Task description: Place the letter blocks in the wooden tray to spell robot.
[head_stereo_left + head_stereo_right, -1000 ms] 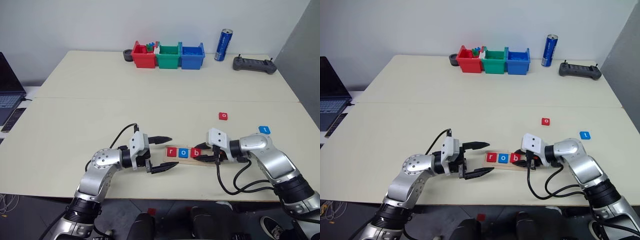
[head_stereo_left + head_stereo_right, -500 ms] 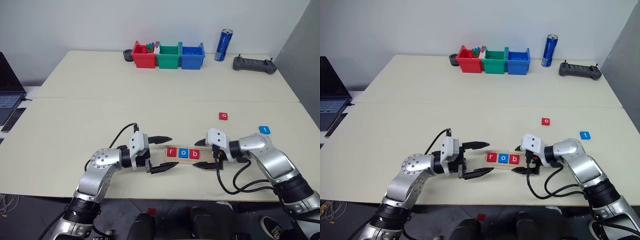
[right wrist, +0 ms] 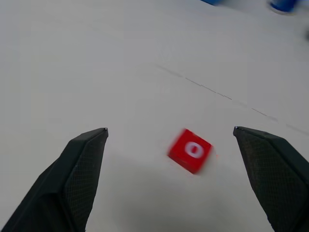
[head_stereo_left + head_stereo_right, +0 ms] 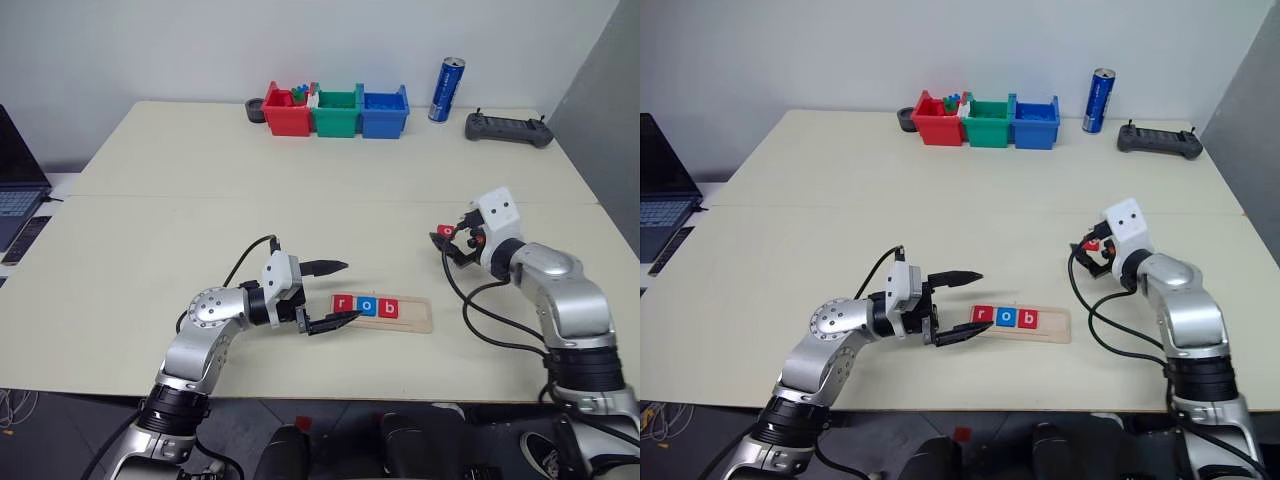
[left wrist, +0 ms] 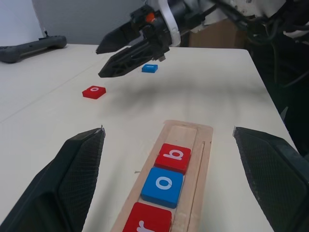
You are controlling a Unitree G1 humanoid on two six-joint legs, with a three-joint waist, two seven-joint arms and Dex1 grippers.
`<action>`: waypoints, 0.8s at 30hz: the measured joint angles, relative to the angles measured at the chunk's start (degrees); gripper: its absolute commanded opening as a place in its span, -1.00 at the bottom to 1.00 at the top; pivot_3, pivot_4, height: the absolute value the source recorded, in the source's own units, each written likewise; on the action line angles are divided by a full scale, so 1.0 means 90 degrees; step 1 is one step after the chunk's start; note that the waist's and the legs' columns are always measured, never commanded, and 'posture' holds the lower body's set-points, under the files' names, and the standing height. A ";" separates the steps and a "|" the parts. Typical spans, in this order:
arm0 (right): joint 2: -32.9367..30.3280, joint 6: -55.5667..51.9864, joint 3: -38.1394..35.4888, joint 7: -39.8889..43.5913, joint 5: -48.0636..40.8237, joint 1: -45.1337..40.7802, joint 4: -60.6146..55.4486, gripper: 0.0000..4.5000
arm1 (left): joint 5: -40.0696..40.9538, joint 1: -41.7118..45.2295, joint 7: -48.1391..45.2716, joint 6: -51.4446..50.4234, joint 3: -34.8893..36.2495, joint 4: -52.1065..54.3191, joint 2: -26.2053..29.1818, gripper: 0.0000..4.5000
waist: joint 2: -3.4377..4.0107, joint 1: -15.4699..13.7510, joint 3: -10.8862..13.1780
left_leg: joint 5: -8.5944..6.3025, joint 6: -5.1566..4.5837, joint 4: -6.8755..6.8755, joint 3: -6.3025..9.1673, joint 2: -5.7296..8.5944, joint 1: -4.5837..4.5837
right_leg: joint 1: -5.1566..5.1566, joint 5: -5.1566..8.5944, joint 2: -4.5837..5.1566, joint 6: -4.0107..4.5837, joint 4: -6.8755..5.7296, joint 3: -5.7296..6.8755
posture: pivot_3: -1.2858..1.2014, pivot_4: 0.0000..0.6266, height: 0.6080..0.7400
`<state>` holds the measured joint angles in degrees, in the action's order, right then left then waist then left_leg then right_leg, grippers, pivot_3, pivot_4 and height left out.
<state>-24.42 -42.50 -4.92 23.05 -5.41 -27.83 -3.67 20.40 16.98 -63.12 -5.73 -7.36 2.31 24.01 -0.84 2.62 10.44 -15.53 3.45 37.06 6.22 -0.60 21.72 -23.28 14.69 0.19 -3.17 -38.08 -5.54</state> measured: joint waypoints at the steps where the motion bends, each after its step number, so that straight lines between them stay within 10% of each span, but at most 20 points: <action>1: 0.0230 -0.0072 -0.0051 -0.0240 0.0013 -0.0027 0.0155 0.97 | -0.0002 0.0024 -0.0002 0.0001 -0.0007 -0.0031 -0.0025 1.00 | 0.0000 0.0018 0.0000 | 0.0000 0.0000 0.0000 0.0000 0.0000 0.0002 | -0.0002 -0.0001 0.0000 0.0001 -0.0001 0.0000 | 0.03 -0.52 1.00; 18: 0.1108 0.0125 -0.0123 -0.1733 0.0030 -0.1150 0.2346 0.97 | -0.0002 0.0050 0.0042 0.0009 0.0062 -0.0021 -0.0021 1.00 | 0.0005 0.0089 -0.0001 | 0.0000 -0.0001 -0.0001 0.0001 0.0001 0.0001 | -0.0002 -0.0003 0.0000 0.0003 -0.0003 0.0000 | 0.03 -0.52 1.00; 24: 0.1166 0.0494 -0.0081 -0.1771 0.0026 -0.1397 0.2886 0.24 | -0.0002 -0.0012 0.0129 -0.0005 0.0069 0.0021 -0.0003 1.00 | 0.0005 0.0104 -0.0001 | 0.0000 -0.0001 -0.0001 0.0000 0.0001 0.0000 | -0.0002 -0.0003 0.0000 0.0004 -0.0004 0.0000 | 0.03 -0.52 1.00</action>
<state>-13.93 -38.05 -5.65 7.11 -5.18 -40.41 22.30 20.38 16.87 -61.97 -5.77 -6.74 2.50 23.99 -0.80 3.55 10.43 -15.54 3.44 37.05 6.22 -0.59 21.73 -23.29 14.67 0.19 -3.13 -38.11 -5.54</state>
